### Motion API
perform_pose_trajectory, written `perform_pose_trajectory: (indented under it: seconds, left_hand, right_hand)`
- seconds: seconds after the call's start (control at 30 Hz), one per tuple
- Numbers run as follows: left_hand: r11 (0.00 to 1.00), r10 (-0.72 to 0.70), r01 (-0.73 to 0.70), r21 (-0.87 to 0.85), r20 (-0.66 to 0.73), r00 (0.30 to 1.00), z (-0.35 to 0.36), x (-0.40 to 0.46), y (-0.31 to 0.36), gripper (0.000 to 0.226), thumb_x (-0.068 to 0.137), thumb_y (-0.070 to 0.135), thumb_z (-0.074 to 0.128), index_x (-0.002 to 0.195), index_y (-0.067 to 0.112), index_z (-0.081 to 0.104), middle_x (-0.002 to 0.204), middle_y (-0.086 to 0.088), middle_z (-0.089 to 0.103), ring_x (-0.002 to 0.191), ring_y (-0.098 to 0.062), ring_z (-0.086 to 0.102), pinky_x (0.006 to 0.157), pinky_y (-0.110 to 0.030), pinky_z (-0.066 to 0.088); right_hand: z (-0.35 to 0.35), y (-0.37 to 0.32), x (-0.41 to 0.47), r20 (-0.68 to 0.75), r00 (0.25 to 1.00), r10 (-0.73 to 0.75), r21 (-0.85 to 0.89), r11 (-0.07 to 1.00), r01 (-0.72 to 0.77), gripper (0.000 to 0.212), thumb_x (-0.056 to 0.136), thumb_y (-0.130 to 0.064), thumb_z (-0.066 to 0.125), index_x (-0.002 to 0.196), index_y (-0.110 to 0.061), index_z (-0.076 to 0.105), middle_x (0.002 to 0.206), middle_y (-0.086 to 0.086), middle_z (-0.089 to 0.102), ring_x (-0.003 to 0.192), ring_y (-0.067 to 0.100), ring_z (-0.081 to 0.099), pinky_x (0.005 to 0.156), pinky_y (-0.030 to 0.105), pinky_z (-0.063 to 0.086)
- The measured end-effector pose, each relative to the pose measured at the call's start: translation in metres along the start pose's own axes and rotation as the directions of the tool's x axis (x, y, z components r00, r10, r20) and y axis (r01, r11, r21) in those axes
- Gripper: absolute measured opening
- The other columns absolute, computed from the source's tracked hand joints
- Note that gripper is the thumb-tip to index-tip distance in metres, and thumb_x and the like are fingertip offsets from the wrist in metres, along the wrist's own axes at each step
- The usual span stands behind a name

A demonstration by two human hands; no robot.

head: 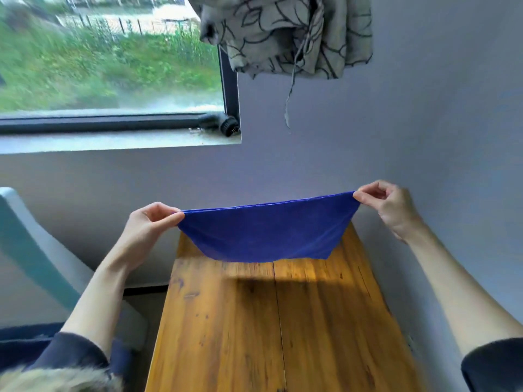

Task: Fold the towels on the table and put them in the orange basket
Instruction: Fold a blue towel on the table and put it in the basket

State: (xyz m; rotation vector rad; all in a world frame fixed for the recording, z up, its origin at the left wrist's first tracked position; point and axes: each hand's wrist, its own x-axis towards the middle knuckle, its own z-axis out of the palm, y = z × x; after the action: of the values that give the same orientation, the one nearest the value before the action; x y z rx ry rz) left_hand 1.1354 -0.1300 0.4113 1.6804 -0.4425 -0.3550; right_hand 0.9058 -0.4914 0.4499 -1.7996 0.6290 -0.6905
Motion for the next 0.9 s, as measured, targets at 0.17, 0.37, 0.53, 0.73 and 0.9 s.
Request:
perform_pose_trajectory:
  seconds: [0.17, 0.37, 0.53, 0.73, 0.9]
  left_hand:
    - [0.997, 0.078, -0.078, 0.009, -0.085, 0.993, -0.021, 0.005, 0.024, 0.005, 0.079, 0.016, 0.072, 0.074, 0.016, 0.071, 0.073, 0.005, 0.072, 0.068, -0.002, 0.063, 0.067, -0.014, 0.047]
    - [0.994, 0.067, -0.075, -0.079, -0.107, 0.992, -0.035, 0.0, 0.029, 0.005, 0.079, 0.016, 0.072, 0.074, 0.017, 0.072, 0.083, -0.004, 0.073, 0.077, -0.013, 0.066, 0.083, -0.031, 0.048]
    - [0.994, 0.079, -0.088, -0.065, -0.121, 0.99, -0.04, -0.004, 0.028, 0.009, 0.078, 0.014, 0.073, 0.071, 0.02, 0.072, 0.078, 0.0, 0.073, 0.074, -0.01, 0.065, 0.08, -0.028, 0.048]
    - [0.993, 0.095, -0.106, -0.06, -0.155, 0.983, -0.043, -0.006, 0.03, 0.009, 0.078, 0.012, 0.073, 0.071, 0.017, 0.071, 0.074, 0.002, 0.072, 0.07, -0.007, 0.064, 0.075, -0.024, 0.048]
    - [0.991, 0.118, -0.126, -0.044, -0.155, 0.981, -0.044, -0.007, 0.028, 0.007, 0.078, 0.006, 0.072, 0.075, 0.01, 0.067, 0.072, 0.006, 0.07, 0.069, -0.006, 0.063, 0.069, -0.016, 0.05]
  right_hand:
    - [0.008, -0.033, 0.016, -0.004, 0.997, -0.072, 0.03, 0.997, 0.072, 0.019, 0.081, -0.001, 0.067, 0.07, -0.015, 0.062, 0.071, 0.0, 0.062, 0.056, -0.007, 0.058, 0.064, 0.005, 0.047]
    - [0.02, -0.042, 0.018, 0.024, 0.996, -0.085, 0.056, 0.995, 0.083, 0.017, 0.08, -0.003, 0.069, 0.069, -0.015, 0.064, 0.07, 0.0, 0.065, 0.059, -0.003, 0.061, 0.066, 0.009, 0.051]
    - [0.025, -0.042, 0.015, 0.039, 0.996, -0.082, 0.055, 0.995, 0.079, 0.018, 0.079, 0.0, 0.069, 0.068, -0.014, 0.064, 0.071, 0.002, 0.065, 0.059, -0.002, 0.061, 0.066, 0.01, 0.052]
    - [0.029, -0.046, 0.013, 0.053, 0.993, -0.103, 0.006, 0.995, 0.103, 0.018, 0.079, -0.001, 0.07, 0.069, -0.014, 0.063, 0.072, 0.0, 0.066, 0.06, -0.004, 0.061, 0.062, 0.007, 0.049]
    - [0.03, -0.045, 0.011, 0.067, 0.991, -0.113, -0.069, 0.991, 0.117, 0.019, 0.079, -0.004, 0.07, 0.068, -0.017, 0.063, 0.074, 0.0, 0.066, 0.06, -0.004, 0.06, 0.061, 0.006, 0.048]
